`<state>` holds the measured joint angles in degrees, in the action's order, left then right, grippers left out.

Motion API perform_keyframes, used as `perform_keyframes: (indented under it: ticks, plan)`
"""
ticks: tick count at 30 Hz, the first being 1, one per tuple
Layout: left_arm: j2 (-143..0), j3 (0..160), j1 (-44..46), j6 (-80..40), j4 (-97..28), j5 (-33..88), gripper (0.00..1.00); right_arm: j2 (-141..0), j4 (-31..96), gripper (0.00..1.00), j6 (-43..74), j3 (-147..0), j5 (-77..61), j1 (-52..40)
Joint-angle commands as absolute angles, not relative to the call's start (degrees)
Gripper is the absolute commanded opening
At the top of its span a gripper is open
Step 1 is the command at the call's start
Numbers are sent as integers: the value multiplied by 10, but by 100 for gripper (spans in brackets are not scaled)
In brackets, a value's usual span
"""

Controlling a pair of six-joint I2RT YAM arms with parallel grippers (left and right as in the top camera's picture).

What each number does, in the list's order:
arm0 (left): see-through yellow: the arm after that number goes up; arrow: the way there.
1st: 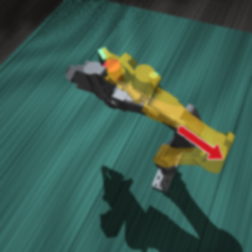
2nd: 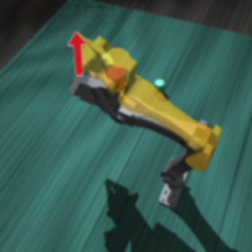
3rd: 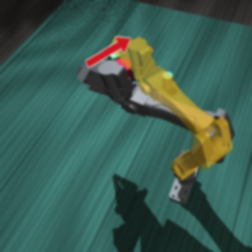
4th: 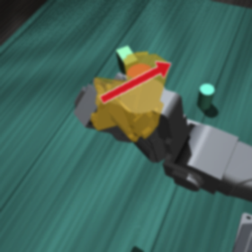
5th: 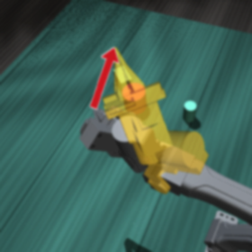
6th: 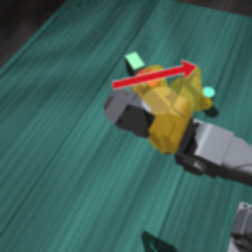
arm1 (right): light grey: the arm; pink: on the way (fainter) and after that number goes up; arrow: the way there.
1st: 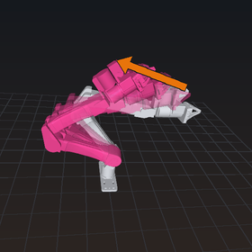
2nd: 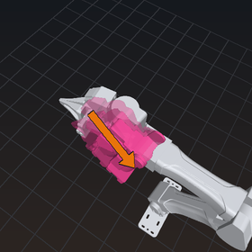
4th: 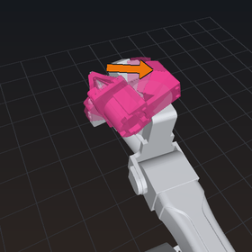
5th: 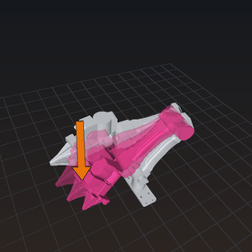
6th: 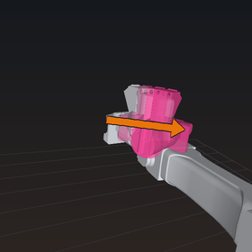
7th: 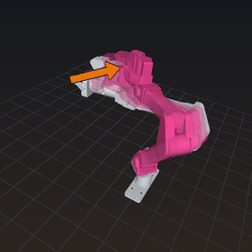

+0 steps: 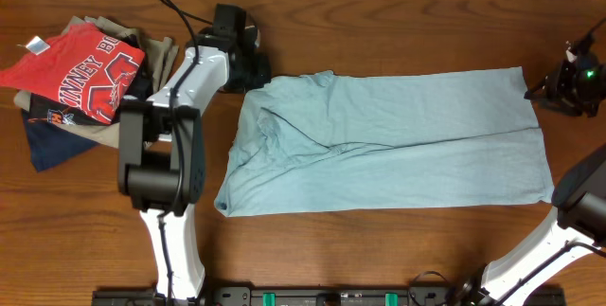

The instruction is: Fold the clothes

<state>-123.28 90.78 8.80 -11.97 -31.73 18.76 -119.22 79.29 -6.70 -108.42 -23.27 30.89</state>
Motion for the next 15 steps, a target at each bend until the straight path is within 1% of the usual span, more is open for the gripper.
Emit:
perform_keyframes:
  ticks: [1,5,7,8,9,10,13,14,15]
  plan:
    - [-1177,914,90,-116,-324,191,6,-1195,784,34,-58,-1094,-223,303]
    - [-1173,914,96,-116,-355,201,6,-1195,780,34,-51,-1094,-223,303]
    - [-1174,912,100,-116,-350,201,7,-1195,780,34,-52,-1094,-223,303]
    - [-1174,912,102,-116,-335,201,15,-1195,780,34,-52,-1094,-223,303]
    - [-1174,912,103,-116,-314,201,29,-1195,780,34,-52,-1094,-223,303]
    - [-1174,912,105,-116,-293,201,38,-1195,780,34,-52,-1094,-223,303]
    - [-1175,912,112,-116,-234,201,55,-1195,781,34,-52,-1094,-223,303]
    - [-1176,912,117,-116,-218,201,58,-1195,782,34,-52,-1094,-223,303]
    - [-1178,912,121,-116,-208,198,59,-1195,784,34,-52,-1094,-223,303]
